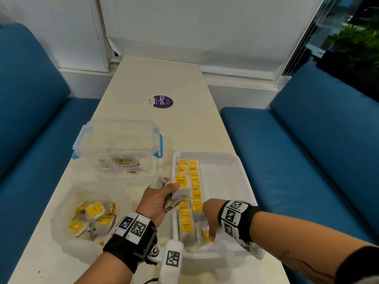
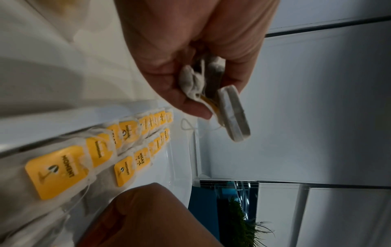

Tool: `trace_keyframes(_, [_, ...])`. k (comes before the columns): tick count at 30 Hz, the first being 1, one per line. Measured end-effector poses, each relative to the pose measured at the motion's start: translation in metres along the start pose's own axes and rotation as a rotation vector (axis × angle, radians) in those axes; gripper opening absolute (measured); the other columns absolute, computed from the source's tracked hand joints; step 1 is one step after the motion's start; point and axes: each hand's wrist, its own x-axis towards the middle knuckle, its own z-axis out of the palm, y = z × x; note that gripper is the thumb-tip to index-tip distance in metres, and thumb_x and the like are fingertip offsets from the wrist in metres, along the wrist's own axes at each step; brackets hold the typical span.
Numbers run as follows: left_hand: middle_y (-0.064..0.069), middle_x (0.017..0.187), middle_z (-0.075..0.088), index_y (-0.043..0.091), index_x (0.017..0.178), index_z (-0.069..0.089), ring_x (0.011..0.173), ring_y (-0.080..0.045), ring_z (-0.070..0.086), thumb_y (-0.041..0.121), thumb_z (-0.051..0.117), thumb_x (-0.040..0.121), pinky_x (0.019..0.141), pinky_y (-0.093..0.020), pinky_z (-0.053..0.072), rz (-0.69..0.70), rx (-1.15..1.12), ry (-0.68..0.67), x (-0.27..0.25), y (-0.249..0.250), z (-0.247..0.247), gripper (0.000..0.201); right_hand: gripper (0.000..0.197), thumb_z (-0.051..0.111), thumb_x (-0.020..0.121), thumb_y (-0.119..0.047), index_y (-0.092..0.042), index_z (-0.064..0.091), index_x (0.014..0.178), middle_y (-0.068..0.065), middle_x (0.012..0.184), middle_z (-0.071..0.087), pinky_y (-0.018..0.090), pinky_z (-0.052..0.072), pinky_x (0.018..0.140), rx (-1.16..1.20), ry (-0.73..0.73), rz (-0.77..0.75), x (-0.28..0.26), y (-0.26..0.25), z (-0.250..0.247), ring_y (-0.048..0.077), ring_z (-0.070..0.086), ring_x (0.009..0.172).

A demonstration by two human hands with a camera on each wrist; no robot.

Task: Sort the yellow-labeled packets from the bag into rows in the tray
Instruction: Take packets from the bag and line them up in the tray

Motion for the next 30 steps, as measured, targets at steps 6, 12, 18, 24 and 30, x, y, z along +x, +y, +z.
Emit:
trace_keyframes(6, [-0.004,0.060,0.057,0.015,0.070,0.047,0.048,-0.014,0.062,-0.008,0.056,0.084,0.046,-0.021,0.051,0.009,-0.047,0.004,-0.003,0.007,-0.006,0.028,0.042,0.075,0.077,-0.027,-0.002,0.065,0.110,0.011,0.100,0.067,0.036,0.052,0.085,-0.047,0.067,0.023,0.011,-0.003,0.006,0.028,0.065,0.095])
trace_keyframes(12, [0.002,0.050,0.058,0.015,0.070,0.046,0.045,-0.012,0.062,-0.008,0.055,0.085,0.044,-0.020,0.050,0.018,-0.055,0.004,-0.003,0.011,-0.010,0.029,0.016,0.069,0.082,-0.013,0.002,0.065,0.076,0.016,0.107,0.070,0.031,0.054,0.075,0.117,-0.075,0.100,0.006,0.011,-0.009,0.017,0.067,0.061])
trace_keyframes(18, [0.000,0.052,0.061,0.014,0.071,0.048,0.048,-0.014,0.065,-0.009,0.054,0.085,0.046,-0.020,0.051,-0.010,-0.064,-0.016,-0.002,0.007,-0.006,0.028,0.026,0.076,0.076,-0.024,-0.004,0.059,0.070,0.008,0.081,0.072,0.027,0.049,0.067,0.097,0.000,0.081,0.001,0.010,-0.006,0.020,0.057,0.065])
trace_keyframes(24, [-0.001,0.052,0.060,0.014,0.069,0.049,0.047,-0.014,0.064,-0.009,0.055,0.084,0.046,-0.020,0.051,-0.015,-0.082,-0.007,0.001,0.007,-0.004,0.028,0.013,0.071,0.079,-0.011,0.001,0.067,0.084,0.013,0.096,0.073,0.033,0.052,0.082,0.023,0.009,0.067,0.007,0.004,-0.005,0.026,0.067,0.084])
trace_keyframes(30, [-0.002,0.055,0.060,0.014,0.070,0.049,0.048,-0.014,0.064,-0.009,0.056,0.084,0.047,-0.021,0.052,-0.018,-0.090,0.012,0.002,0.007,-0.010,0.027,0.015,0.057,0.086,-0.009,-0.002,0.056,0.073,0.008,0.072,0.066,0.016,0.048,0.045,0.094,-0.010,0.057,0.001,0.020,-0.018,0.010,0.054,0.049])
